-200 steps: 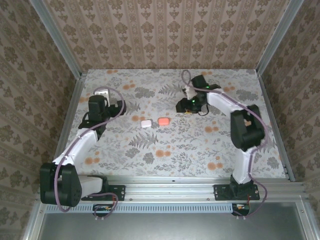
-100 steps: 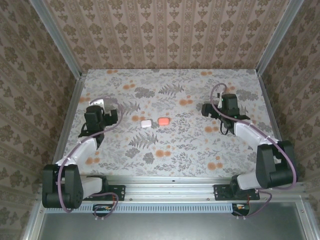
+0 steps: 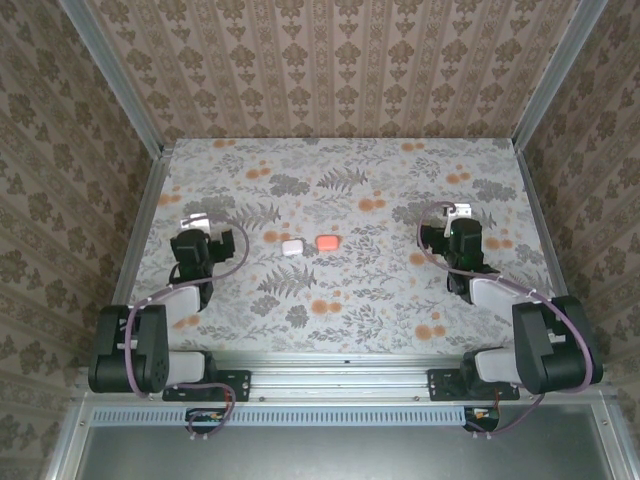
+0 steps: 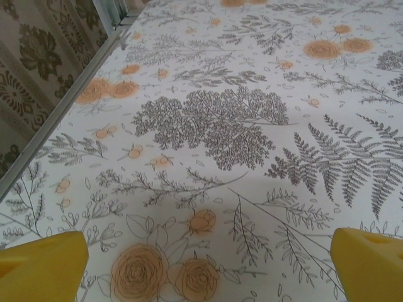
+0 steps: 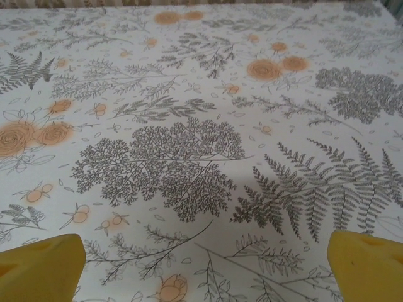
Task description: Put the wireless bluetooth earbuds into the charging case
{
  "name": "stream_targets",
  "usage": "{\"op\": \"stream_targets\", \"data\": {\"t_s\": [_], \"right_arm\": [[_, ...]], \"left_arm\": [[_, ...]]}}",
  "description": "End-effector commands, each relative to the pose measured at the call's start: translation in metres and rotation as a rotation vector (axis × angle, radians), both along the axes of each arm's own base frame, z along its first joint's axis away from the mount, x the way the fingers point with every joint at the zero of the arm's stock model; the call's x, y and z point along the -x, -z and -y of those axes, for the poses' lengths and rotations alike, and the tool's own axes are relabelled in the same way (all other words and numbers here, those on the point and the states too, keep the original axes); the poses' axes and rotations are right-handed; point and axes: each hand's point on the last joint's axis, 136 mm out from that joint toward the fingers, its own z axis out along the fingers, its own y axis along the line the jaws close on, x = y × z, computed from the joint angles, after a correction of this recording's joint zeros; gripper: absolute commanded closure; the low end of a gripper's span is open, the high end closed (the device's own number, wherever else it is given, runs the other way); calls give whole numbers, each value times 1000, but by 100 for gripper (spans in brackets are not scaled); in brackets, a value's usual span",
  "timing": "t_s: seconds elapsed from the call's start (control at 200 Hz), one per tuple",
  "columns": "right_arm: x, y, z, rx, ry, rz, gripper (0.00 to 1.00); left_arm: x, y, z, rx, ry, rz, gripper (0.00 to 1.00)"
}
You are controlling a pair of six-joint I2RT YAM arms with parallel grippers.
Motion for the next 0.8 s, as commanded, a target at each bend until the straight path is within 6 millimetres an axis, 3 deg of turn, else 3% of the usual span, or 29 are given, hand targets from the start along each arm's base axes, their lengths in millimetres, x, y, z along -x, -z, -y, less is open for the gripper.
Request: {"op": "stream_targets", "data": {"t_s": [0.0,0.1,0.135,0.265,0.45,0.565,0.795], "right_arm": [[-12,-23,4,54,-7,133,0],[-17,-25,3,49,-23,167,0],[-18,-12,2,49,-30,141,0],[-17,5,3,45,-31,159,0],[-21,4,-4,34,-81,156,0],[-28,10,4,-55,-96,111,0],[-27,9,5,-51,-93,115,0]], "left_arm": [[-9,-21,-1,-36,14,101,0],[-9,-24,-5,-60,7,156,0],[-9,-21,-6,-62,4,179,0],[-16,-3,-3,-84,20,199,0],[-30,6,-10,-64,-22,75,0],[-28,6,-11,-46,-19,87,0],[-31,6,-5,-49,17,85,0]]}}
